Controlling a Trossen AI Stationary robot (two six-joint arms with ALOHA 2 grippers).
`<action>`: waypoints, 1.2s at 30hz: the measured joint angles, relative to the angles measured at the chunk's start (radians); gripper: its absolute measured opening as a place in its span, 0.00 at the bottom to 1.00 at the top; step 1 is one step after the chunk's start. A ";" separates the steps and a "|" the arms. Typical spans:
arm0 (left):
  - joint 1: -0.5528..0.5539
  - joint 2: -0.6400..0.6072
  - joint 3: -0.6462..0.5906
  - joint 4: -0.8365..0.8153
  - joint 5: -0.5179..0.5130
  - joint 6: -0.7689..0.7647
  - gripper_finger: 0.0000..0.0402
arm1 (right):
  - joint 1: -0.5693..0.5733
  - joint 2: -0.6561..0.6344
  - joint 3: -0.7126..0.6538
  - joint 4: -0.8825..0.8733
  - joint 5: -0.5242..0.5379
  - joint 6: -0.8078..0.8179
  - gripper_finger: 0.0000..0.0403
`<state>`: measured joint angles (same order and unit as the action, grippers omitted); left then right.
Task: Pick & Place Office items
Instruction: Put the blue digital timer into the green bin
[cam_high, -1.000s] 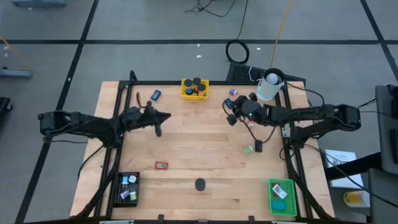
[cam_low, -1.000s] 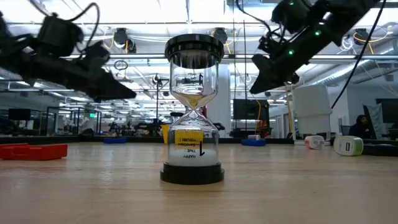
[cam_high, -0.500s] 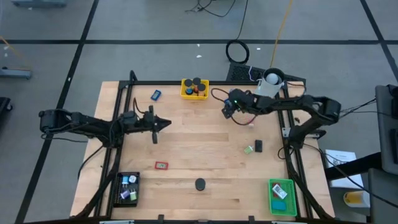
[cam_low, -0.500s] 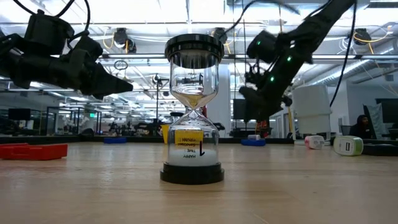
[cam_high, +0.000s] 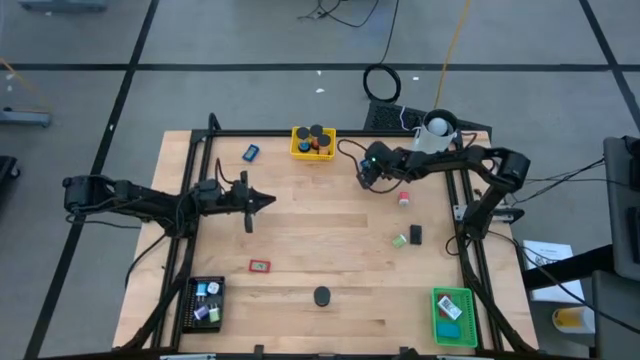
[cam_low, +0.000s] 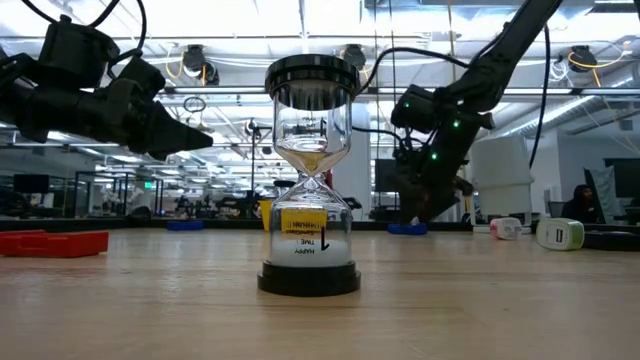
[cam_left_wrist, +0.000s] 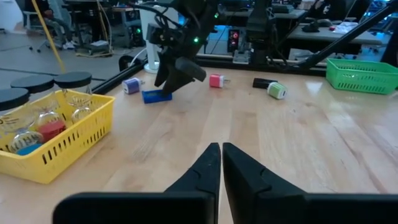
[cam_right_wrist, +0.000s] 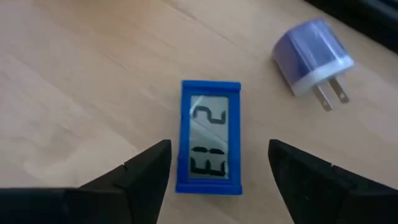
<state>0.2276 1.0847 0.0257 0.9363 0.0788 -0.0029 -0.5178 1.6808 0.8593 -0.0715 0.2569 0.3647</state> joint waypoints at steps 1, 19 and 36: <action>0.000 0.000 0.000 0.000 0.000 0.000 0.04 | -0.002 0.005 0.000 0.000 0.000 0.006 0.64; 0.001 0.000 0.000 -0.023 -0.001 -0.005 0.10 | -0.018 0.001 0.001 0.020 -0.114 0.033 0.36; 0.001 0.000 0.000 -0.026 -0.001 -0.005 0.10 | 0.067 -0.075 -0.001 -0.026 -0.127 0.019 0.27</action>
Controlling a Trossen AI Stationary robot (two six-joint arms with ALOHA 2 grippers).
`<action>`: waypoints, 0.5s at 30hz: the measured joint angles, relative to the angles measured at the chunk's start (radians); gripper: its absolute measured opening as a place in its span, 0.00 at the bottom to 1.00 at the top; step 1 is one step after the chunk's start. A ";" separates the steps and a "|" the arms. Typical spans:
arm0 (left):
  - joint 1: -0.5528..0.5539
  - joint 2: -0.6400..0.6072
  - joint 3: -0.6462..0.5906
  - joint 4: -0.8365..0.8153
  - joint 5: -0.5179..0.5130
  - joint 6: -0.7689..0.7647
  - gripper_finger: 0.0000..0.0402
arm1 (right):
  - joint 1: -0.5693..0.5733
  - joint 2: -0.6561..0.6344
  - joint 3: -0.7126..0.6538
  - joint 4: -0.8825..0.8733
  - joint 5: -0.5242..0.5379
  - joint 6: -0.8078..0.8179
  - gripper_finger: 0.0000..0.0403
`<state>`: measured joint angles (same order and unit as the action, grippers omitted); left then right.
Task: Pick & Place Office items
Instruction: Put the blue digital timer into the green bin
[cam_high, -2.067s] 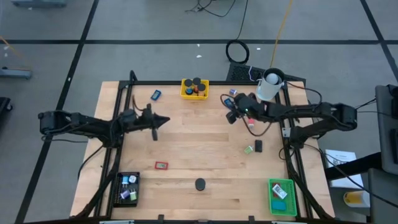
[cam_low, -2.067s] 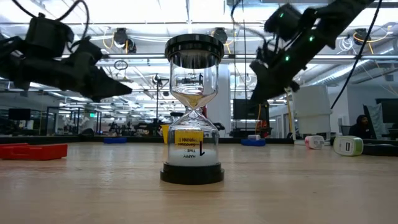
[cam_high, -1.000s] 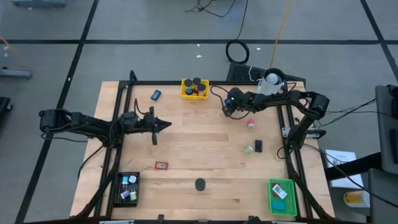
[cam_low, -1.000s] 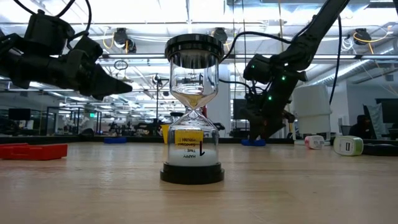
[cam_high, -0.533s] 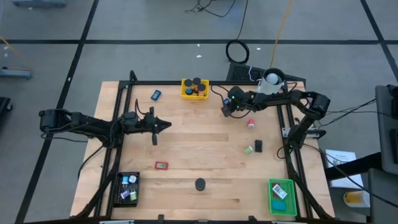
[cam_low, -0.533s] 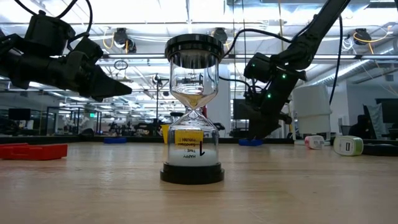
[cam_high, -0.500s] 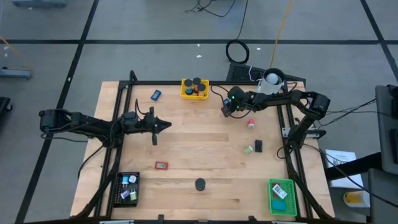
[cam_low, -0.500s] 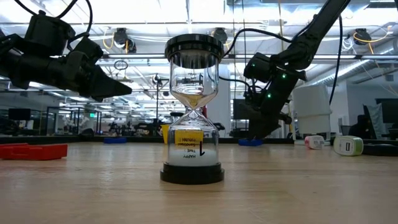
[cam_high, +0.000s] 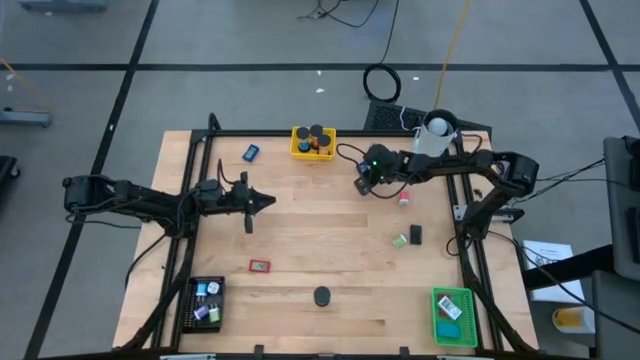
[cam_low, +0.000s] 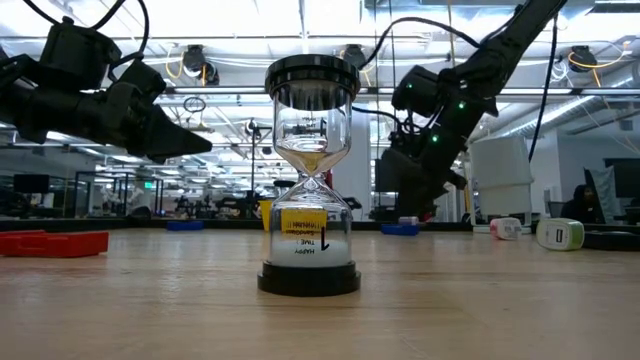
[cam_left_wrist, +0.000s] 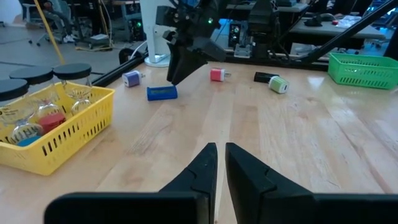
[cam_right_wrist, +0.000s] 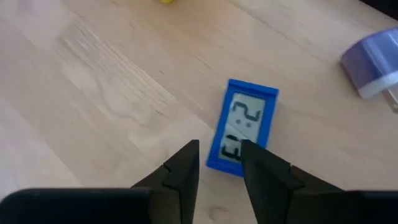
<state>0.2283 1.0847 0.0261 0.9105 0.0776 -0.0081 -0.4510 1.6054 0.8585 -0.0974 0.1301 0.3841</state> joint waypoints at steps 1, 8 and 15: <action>0.000 0.000 0.000 -0.001 0.000 0.000 0.10 | 0.004 0.000 0.000 0.003 0.001 0.008 0.27; 0.000 0.000 0.000 -0.002 0.000 0.001 0.10 | 0.021 0.001 0.000 0.007 0.124 0.030 0.36; 0.000 0.000 0.000 -0.002 -0.001 0.003 0.10 | 0.028 0.001 0.000 0.010 0.186 0.103 0.56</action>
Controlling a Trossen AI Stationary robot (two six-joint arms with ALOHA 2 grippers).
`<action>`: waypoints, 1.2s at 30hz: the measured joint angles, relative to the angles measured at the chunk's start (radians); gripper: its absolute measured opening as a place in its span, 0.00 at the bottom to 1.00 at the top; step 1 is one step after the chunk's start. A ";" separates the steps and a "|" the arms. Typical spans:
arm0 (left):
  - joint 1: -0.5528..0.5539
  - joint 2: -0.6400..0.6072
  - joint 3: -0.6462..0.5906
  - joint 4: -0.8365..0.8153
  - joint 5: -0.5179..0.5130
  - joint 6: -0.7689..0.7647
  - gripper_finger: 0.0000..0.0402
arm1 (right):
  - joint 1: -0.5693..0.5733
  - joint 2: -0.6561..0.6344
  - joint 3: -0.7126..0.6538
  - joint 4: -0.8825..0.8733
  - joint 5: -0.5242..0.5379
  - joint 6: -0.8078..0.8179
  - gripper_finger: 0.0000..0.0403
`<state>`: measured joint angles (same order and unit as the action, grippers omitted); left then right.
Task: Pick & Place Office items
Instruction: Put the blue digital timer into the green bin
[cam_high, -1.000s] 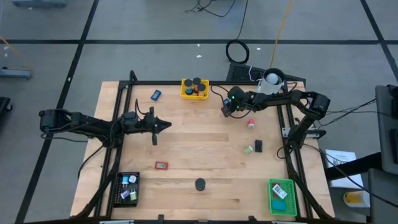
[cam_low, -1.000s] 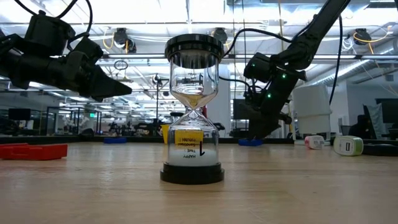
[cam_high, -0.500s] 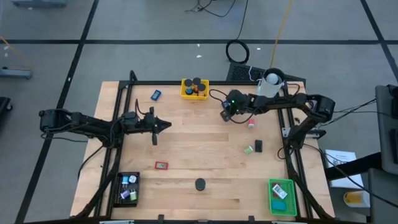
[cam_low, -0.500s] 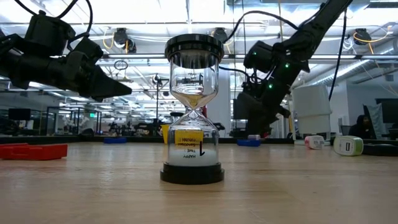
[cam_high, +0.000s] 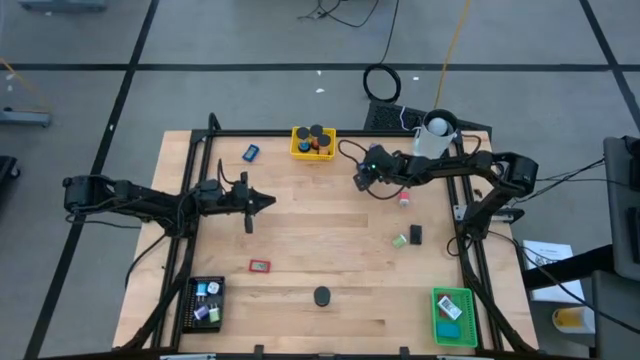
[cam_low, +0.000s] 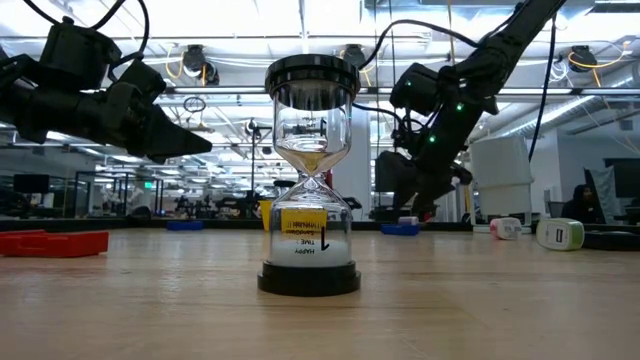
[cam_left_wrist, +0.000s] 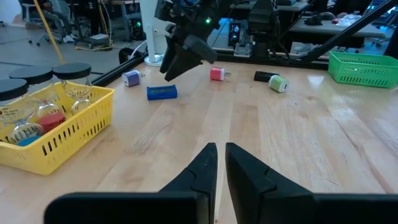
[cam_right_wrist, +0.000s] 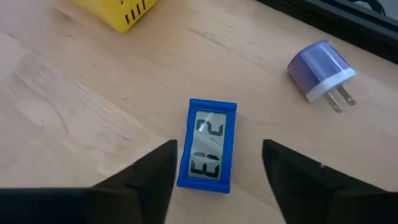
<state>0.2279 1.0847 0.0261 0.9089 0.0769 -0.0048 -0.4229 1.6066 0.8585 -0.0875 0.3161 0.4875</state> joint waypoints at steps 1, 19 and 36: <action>0.000 0.000 0.000 0.000 0.000 0.000 0.10 | 0.000 0.000 0.000 0.000 0.000 0.007 0.59; 0.000 0.000 0.000 -0.001 0.000 0.000 0.10 | -0.002 0.138 0.000 0.079 0.032 -0.062 0.65; 0.000 0.000 0.000 -0.012 0.000 -0.003 0.10 | -0.001 0.118 0.000 0.071 -0.111 -0.081 0.37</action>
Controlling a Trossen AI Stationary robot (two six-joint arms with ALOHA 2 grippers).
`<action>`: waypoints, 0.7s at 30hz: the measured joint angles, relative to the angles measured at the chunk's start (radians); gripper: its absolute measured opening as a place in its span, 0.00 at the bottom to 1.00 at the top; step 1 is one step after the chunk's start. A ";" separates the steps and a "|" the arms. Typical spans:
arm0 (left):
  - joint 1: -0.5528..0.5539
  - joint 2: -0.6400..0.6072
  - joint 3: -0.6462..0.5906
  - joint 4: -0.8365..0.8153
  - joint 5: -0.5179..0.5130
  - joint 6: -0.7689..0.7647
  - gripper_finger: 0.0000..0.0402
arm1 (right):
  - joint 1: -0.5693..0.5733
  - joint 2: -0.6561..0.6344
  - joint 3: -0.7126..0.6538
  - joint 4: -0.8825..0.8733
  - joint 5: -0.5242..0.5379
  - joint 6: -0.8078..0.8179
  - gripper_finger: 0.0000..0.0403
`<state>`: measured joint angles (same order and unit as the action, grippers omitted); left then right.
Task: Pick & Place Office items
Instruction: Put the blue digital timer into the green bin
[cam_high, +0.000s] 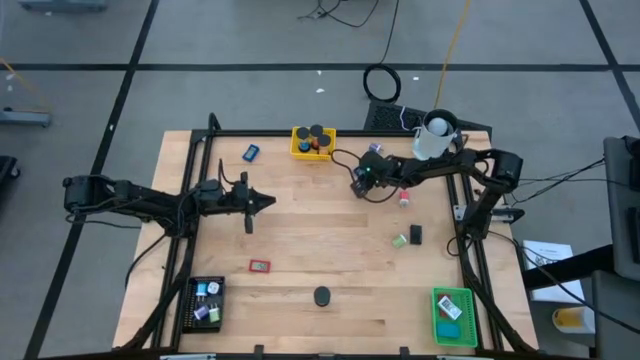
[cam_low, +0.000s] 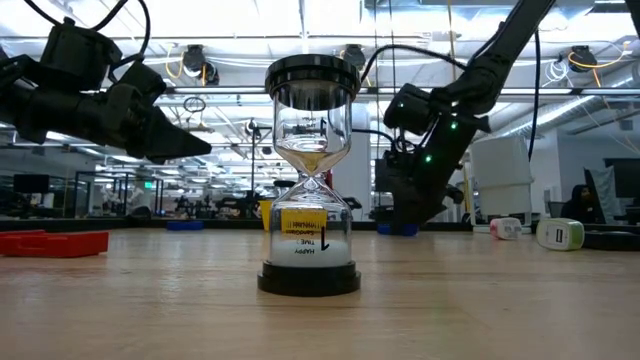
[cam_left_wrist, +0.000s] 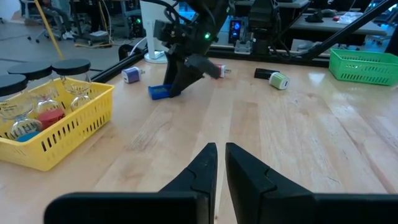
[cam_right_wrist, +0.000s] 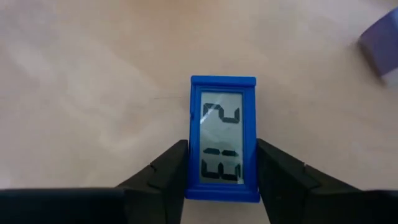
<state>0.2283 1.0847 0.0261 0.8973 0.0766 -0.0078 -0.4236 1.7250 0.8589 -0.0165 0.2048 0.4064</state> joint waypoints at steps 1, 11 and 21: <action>0.000 0.000 0.000 -0.001 0.000 0.000 0.10 | 0.002 -0.010 0.000 -0.016 -0.014 0.000 0.38; 0.000 0.000 0.000 -0.005 0.000 0.003 0.10 | 0.205 -0.176 -0.002 -0.221 -0.027 0.000 0.37; 0.000 0.000 0.000 -0.005 -0.001 0.003 0.10 | 0.658 -0.227 0.000 -0.391 -0.053 0.124 0.41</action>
<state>0.2283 1.0844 0.0265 0.8921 0.0753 -0.0052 0.2345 1.4977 0.8585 -0.4075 0.1519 0.5300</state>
